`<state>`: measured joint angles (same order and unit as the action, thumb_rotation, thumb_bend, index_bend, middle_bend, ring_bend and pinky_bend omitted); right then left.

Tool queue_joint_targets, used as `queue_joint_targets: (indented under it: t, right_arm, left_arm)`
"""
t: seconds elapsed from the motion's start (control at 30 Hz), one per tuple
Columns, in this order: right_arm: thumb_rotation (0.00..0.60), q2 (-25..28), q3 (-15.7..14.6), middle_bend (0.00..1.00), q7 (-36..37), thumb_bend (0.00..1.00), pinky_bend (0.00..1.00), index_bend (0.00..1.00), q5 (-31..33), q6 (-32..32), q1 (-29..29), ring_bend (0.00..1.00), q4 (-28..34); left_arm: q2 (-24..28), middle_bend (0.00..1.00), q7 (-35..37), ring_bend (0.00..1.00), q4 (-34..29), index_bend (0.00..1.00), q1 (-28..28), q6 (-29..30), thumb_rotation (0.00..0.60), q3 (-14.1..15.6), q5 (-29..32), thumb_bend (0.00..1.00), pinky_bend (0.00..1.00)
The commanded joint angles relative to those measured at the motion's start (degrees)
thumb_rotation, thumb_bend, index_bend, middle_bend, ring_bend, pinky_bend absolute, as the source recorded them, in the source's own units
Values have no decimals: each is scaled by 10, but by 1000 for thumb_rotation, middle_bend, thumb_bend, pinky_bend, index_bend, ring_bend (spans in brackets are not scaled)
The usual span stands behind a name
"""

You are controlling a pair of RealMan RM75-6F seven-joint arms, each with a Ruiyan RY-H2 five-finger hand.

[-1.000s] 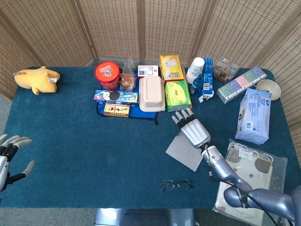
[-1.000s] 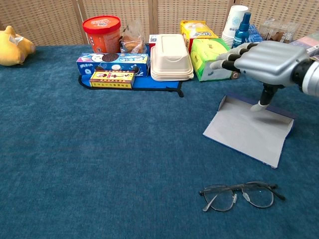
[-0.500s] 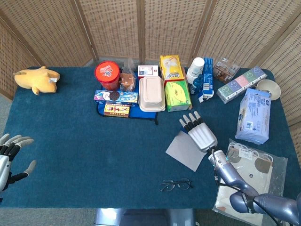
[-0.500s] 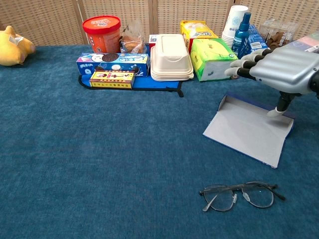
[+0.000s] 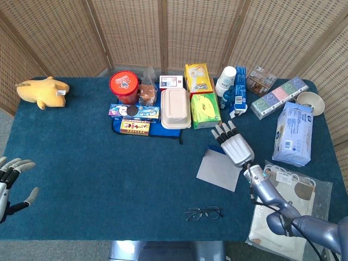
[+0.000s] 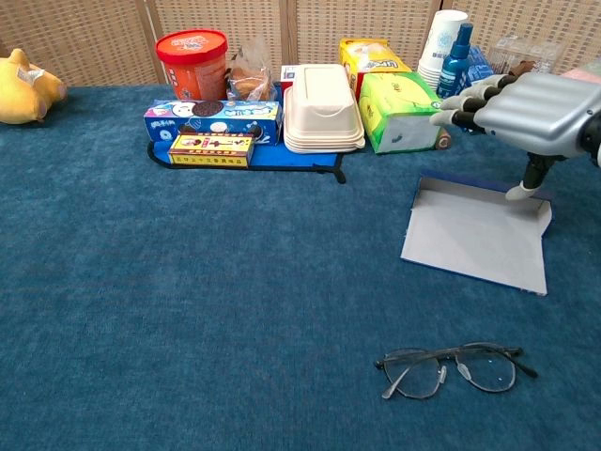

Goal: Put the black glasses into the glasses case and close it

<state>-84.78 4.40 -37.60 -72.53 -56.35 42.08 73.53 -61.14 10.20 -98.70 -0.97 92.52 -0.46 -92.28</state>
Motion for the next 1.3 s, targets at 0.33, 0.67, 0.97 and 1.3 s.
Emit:
queue_joint_targets:
  t: [0.33, 0.67, 0.97, 1.3]
  right_arm:
    - [600, 72, -1, 0, 8, 139, 52, 0, 34, 14, -17, 0, 137]
    - [600, 181, -37, 69, 109, 173, 62, 97, -38, -10, -65, 0, 310]
    - [600, 201, -54, 89, 106, 192, 65, 176, -56, -21, -83, 0, 340]
    - [600, 194, -78, 90, 57, 197, 66, 186, -55, 2, -86, 0, 369]
  left_arm:
    - [1, 255, 9, 153, 6, 252, 2, 4, 600, -1, -2, 303, 41]
    - [-7, 256, 7, 153, 9, 252, -5, -11, 600, -1, 1, 303, 41]
    - [-11, 256, 4, 153, 10, 253, -9, -17, 600, -1, 1, 303, 41]
    - [-13, 256, 11, 153, 16, 256, -16, -27, 600, 0, -2, 303, 41]
